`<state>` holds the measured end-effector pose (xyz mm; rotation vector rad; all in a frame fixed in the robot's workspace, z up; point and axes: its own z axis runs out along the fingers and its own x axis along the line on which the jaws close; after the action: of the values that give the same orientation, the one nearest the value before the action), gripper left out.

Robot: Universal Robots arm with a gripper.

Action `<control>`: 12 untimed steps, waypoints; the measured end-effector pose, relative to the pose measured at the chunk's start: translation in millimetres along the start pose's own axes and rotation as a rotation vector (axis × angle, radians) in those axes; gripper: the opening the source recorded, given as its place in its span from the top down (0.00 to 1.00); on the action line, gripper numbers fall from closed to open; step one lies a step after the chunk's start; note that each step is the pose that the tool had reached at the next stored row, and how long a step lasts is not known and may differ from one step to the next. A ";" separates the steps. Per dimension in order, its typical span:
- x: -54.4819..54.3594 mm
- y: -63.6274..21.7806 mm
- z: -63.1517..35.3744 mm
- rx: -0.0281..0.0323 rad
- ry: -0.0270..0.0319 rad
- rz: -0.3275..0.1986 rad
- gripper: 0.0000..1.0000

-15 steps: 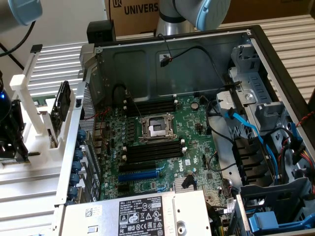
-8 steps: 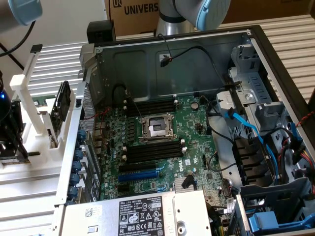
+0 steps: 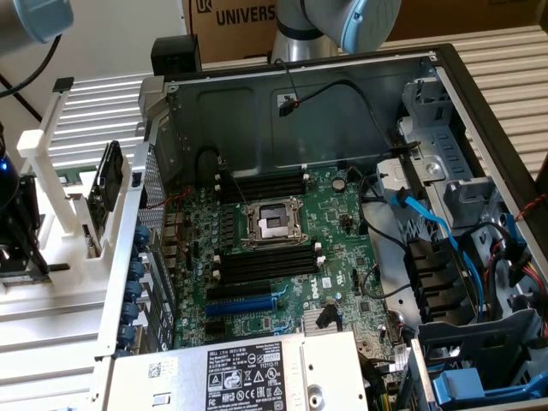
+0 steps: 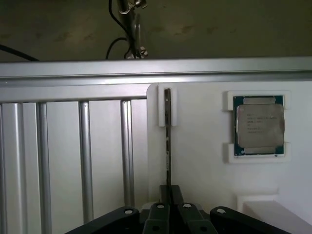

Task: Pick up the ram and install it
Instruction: 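Pick up the ram and move it above insertion slot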

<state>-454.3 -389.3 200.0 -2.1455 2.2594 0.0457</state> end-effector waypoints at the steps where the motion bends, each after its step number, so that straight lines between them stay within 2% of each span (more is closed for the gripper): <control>1: -0.1 0.0 -3.3 0.0000 0.0000 0.000 0.87; 12: -0.7 0.1 -20.5 0.0000 -0.0006 0.000 0.87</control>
<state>-454.4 -389.4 220.5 -2.1453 2.2591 0.0464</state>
